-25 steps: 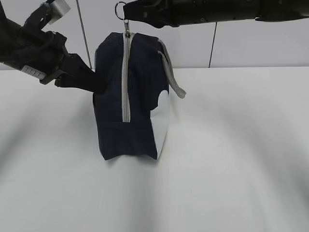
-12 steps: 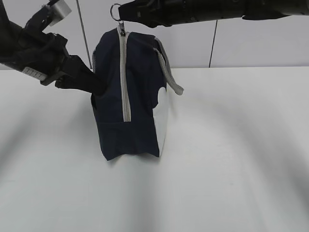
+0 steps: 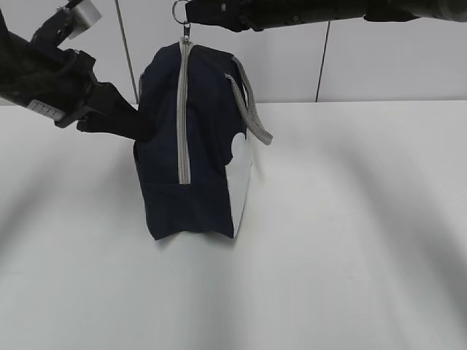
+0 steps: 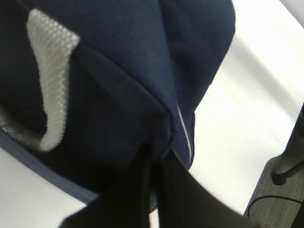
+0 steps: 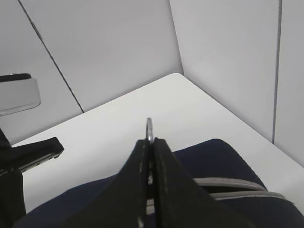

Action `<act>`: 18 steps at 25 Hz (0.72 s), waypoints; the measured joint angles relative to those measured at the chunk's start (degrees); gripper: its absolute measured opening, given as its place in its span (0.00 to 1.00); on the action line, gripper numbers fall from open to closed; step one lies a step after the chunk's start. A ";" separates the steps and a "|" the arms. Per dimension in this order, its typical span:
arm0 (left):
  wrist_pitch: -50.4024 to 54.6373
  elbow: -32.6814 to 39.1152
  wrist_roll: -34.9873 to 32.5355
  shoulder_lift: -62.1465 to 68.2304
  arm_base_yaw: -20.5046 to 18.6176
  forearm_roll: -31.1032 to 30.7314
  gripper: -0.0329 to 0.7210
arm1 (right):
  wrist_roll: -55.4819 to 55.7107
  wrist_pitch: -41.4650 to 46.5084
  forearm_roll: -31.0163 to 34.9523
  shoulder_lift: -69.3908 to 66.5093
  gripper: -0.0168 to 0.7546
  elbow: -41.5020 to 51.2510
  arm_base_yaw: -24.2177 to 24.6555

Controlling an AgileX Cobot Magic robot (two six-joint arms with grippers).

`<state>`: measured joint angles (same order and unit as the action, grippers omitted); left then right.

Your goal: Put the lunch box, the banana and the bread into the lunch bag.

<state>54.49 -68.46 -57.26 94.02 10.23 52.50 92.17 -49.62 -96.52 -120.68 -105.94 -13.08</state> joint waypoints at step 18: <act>0.81 0.00 0.00 0.00 -0.81 -2.28 0.05 | 6.90 -0.12 -1.85 -11.59 0.00 -14.39 0.53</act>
<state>55.30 -68.46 -57.26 94.02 9.42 50.21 99.07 -49.74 -98.37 -132.27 -120.33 -12.55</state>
